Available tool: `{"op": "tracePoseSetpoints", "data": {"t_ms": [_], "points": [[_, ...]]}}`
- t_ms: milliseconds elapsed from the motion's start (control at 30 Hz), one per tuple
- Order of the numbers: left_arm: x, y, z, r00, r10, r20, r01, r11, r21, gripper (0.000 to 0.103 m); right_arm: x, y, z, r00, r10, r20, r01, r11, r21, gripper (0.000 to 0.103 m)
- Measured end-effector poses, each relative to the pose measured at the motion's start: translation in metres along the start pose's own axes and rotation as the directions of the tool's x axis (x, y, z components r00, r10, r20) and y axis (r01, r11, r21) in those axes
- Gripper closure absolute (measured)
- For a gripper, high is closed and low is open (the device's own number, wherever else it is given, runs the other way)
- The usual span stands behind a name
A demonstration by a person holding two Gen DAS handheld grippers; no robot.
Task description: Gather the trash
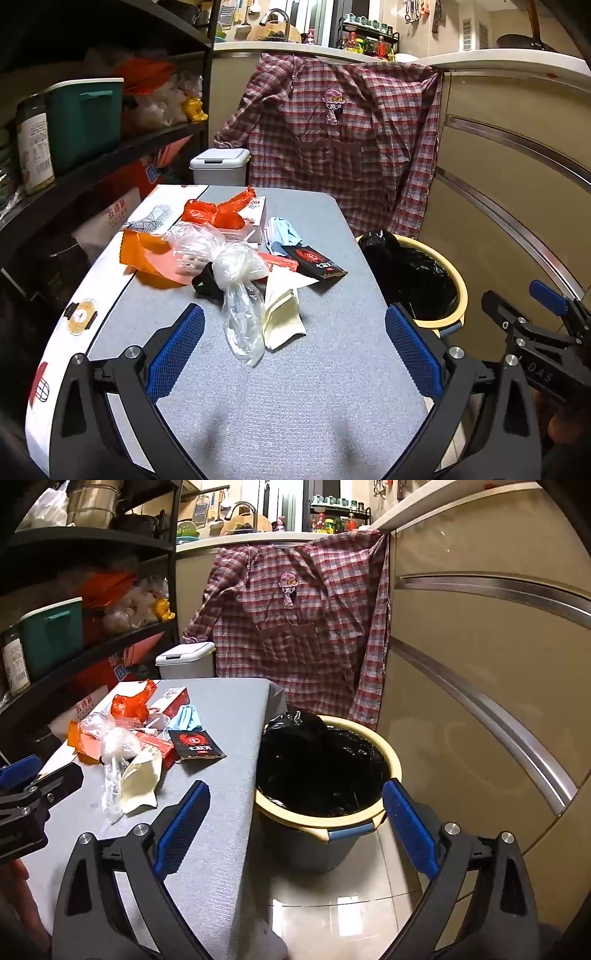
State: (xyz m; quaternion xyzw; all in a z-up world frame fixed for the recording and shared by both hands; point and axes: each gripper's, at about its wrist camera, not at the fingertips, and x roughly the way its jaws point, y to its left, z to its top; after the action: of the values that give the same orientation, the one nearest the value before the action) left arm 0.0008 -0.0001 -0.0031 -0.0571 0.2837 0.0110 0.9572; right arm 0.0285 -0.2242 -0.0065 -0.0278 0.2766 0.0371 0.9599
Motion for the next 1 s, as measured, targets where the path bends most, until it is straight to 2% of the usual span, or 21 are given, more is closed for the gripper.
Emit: {"op": "tracePoseSetpoints", "data": {"t_ms": [100,133,233,267,1000], "points": [[0.0005,0.0005,0.0000,1.000,0.000,0.002,0.000,1.000,0.000,0.008,0.0051,0.0007,0.0009,1.000,-0.016,0.000,0.016,1.000,-0.010,0.011],[0.0007,0.0003,0.0001,1.000,0.000,0.003,0.000,1.000,0.000,0.008,-0.0012,0.0028,-0.0009,0.999,-0.035,0.039,0.035,0.999,-0.019,0.011],[-0.0011,0.0008,0.0004,1.000,-0.001,0.004,0.001,1.000,0.000,0.008,-0.0013,0.0051,-0.0011,0.998,-0.048,0.048,0.049,0.999,-0.018,0.011],[-0.0013,0.0011,0.0004,1.000,-0.002,0.005,0.002,1.000,-0.001,0.008,-0.0046,-0.0015,0.0019,0.999,-0.031,0.040,0.031,0.999,-0.005,0.011],[-0.0023,0.0006,0.0055,1.000,-0.001,0.000,0.001,1.000,0.004,0.008,-0.0021,-0.0013,0.0012,0.999,-0.047,0.026,0.047,0.999,-0.004,0.011]]}}
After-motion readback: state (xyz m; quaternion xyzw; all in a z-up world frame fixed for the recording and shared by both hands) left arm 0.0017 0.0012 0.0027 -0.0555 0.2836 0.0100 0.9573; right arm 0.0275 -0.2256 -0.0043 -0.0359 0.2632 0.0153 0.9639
